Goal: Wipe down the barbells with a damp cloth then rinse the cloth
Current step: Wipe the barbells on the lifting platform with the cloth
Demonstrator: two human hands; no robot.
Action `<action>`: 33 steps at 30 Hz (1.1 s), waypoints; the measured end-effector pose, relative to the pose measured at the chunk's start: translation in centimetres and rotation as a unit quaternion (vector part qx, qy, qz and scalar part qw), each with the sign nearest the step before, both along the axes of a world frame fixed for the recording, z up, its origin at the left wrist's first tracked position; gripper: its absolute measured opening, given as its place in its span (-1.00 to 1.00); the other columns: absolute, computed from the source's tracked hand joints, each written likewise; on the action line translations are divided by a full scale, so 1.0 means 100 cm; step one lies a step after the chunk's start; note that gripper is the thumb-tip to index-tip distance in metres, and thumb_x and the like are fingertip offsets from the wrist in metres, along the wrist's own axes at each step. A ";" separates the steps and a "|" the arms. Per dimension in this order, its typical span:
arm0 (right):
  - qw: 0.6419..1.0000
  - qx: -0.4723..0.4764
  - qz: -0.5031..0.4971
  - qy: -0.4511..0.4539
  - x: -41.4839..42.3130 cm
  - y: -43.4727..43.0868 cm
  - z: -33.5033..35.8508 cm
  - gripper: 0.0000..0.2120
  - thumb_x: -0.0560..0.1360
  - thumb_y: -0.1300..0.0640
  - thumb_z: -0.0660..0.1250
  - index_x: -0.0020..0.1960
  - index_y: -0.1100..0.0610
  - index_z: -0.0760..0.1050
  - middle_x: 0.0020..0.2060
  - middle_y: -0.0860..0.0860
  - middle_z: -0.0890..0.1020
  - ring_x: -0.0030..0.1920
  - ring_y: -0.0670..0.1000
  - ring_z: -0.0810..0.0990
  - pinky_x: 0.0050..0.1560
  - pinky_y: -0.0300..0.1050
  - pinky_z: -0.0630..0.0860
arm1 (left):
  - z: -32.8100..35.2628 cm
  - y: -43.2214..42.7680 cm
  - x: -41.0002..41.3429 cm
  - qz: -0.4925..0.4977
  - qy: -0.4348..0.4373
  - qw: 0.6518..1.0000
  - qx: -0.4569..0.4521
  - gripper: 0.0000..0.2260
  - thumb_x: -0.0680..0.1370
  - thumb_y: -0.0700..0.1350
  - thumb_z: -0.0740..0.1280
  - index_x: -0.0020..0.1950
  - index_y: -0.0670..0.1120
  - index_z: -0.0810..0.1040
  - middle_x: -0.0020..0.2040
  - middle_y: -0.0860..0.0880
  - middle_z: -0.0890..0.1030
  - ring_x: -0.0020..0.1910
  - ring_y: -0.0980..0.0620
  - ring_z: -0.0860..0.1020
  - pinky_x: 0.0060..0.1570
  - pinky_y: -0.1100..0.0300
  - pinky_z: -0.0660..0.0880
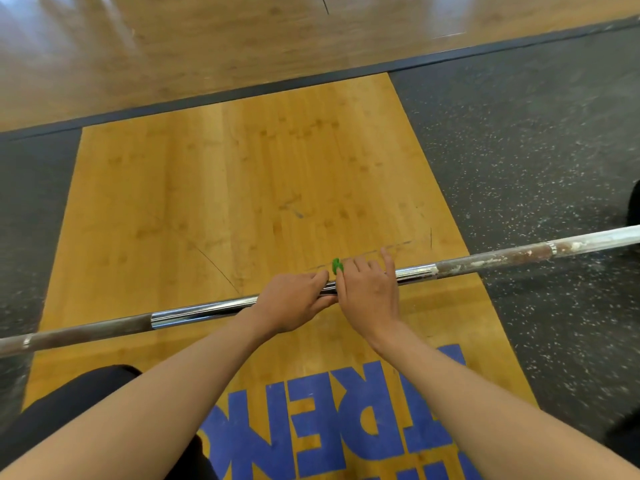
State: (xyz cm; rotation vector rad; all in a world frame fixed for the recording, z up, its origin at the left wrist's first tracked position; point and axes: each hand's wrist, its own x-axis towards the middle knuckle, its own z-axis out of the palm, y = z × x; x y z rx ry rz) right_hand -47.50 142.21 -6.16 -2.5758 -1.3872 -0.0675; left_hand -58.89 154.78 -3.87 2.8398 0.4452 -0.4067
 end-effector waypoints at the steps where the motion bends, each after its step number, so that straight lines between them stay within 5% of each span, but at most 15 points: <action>1: 0.999 0.026 0.033 -0.011 0.001 -0.011 -0.006 -0.70 0.68 0.01 0.13 0.13 0.09 0.61 -0.03 0.02 0.67 -0.05 0.09 0.62 0.49 0.22 0.26 | 0.000 0.001 0.001 0.001 0.005 1.000 -0.008 -0.60 0.64 0.30 0.07 0.03 -0.04 0.29 -0.09 0.00 0.59 -0.19 -0.11 0.56 -0.31 0.01 0.44; 4: 0.987 0.044 0.143 -0.061 0.025 -0.045 -0.011 -0.64 0.68 0.05 0.18 0.45 0.08 0.46 0.35 0.05 0.55 0.32 0.14 0.52 0.51 0.27 0.22 | 0.004 0.004 0.003 -0.003 0.036 0.999 -0.037 -0.56 0.63 0.31 0.07 0.13 -0.06 0.34 -0.11 -0.02 0.59 -0.19 -0.10 0.54 -0.26 -0.03 0.50; 6: 0.987 0.046 0.139 -0.069 0.047 -0.061 -0.008 -0.64 0.69 0.04 0.16 0.43 0.10 0.47 0.34 0.06 0.56 0.35 0.13 0.52 0.53 0.27 0.18 | 0.005 0.004 0.004 -0.008 0.048 0.998 -0.042 -0.57 0.64 0.31 0.06 0.08 -0.07 0.33 -0.20 0.00 0.52 -0.25 -0.08 0.48 -0.27 -0.03 0.48; 10: 1.000 -0.015 -0.017 -0.002 0.077 -0.048 0.005 -0.61 0.63 -0.02 0.02 -0.14 0.09 0.55 -0.30 -0.02 0.60 -0.28 0.07 0.58 0.56 0.23 0.11 | 0.006 0.005 0.006 0.000 0.061 0.997 -0.052 -0.58 0.64 0.30 0.07 0.05 -0.07 0.32 -0.29 0.04 0.42 -0.30 -0.05 0.44 -0.32 0.03 0.39; 13: 0.996 -0.037 -0.079 0.027 0.059 -0.022 0.010 -0.60 0.53 -0.01 0.00 -0.39 0.08 0.40 -0.48 -0.03 0.47 -0.45 0.06 0.46 0.48 0.19 0.24 | 0.007 0.006 0.007 0.000 0.059 0.997 -0.049 -0.58 0.64 0.29 0.08 0.07 -0.08 0.34 -0.28 0.04 0.43 -0.29 -0.05 0.44 -0.33 0.05 0.33; 17: 0.999 0.035 -0.016 0.004 0.023 -0.016 -0.001 -0.66 0.63 0.02 0.11 -0.07 0.12 0.61 -0.19 0.03 0.66 -0.20 0.11 0.60 0.39 0.18 0.33 | 0.006 0.006 0.007 -0.005 0.055 0.998 -0.043 -0.59 0.65 0.29 0.08 0.05 -0.07 0.32 -0.27 0.03 0.45 -0.30 -0.04 0.43 -0.33 0.03 0.35; 20: 0.993 0.071 0.087 -0.041 0.036 -0.044 -0.009 -0.71 0.67 0.04 0.17 0.23 0.13 0.58 0.05 0.03 0.65 0.01 0.09 0.59 0.46 0.21 0.30 | 0.005 0.006 0.005 -0.004 0.054 0.998 -0.043 -0.59 0.64 0.30 0.07 0.06 -0.06 0.33 -0.28 0.02 0.48 -0.32 -0.02 0.44 -0.31 0.00 0.40; 23: 0.995 0.065 0.061 -0.049 0.073 -0.068 -0.008 -0.73 0.61 0.06 0.18 0.12 0.15 0.61 0.02 0.06 0.65 0.04 0.11 0.60 0.47 0.23 0.29 | 0.005 0.006 0.005 -0.010 0.060 0.998 -0.035 -0.59 0.64 0.31 0.06 0.05 -0.05 0.31 -0.29 0.01 0.48 -0.35 0.01 0.43 -0.31 0.00 0.40; 25: 0.999 0.034 -0.003 -0.028 0.095 -0.064 -0.003 -0.68 0.55 0.06 0.16 -0.16 0.19 0.61 -0.12 0.11 0.67 -0.08 0.16 0.60 0.32 0.20 0.44 | 0.005 0.006 0.005 -0.006 0.063 0.997 -0.041 -0.59 0.63 0.31 0.06 0.05 -0.04 0.31 -0.29 0.01 0.49 -0.35 0.02 0.43 -0.30 0.00 0.42; 27: 0.999 0.018 -0.028 0.025 0.100 -0.052 0.003 -0.62 0.49 0.05 0.09 -0.38 0.19 0.47 -0.34 0.09 0.58 -0.31 0.16 0.51 -0.17 0.04 0.54 | 0.006 0.006 0.006 -0.003 0.064 0.997 -0.045 -0.58 0.63 0.32 0.07 0.06 -0.04 0.32 -0.29 0.02 0.48 -0.35 0.04 0.42 -0.29 0.01 0.42; 28: 0.998 0.030 -0.038 0.037 0.094 -0.045 0.007 -0.65 0.47 0.06 0.06 -0.42 0.16 0.38 -0.44 0.04 0.47 -0.41 0.13 0.42 -0.39 -0.06 0.41 | 0.007 0.007 0.007 -0.004 0.065 0.997 -0.044 -0.58 0.63 0.31 0.07 0.06 -0.04 0.33 -0.29 0.02 0.48 -0.35 0.05 0.42 -0.29 0.01 0.42; 30: 0.997 0.063 -0.034 0.030 0.075 -0.038 0.006 -0.72 0.48 0.10 0.08 -0.34 0.13 0.44 -0.43 0.00 0.44 -0.41 0.10 0.41 -0.39 -0.12 0.24 | 0.007 0.007 0.007 -0.006 0.063 0.997 -0.043 -0.59 0.64 0.31 0.07 0.07 -0.04 0.33 -0.29 0.04 0.46 -0.36 0.06 0.40 -0.30 0.03 0.40; 33: 0.996 0.081 0.040 0.005 0.048 -0.044 -0.006 -0.68 0.59 0.16 0.16 0.22 0.23 0.59 0.00 0.09 0.66 -0.01 0.13 0.59 0.02 0.00 0.48 | 0.006 0.007 0.008 -0.009 0.060 0.998 -0.034 -0.58 0.63 0.32 0.05 0.08 -0.04 0.35 -0.29 0.06 0.45 -0.34 0.04 0.42 -0.28 0.02 0.43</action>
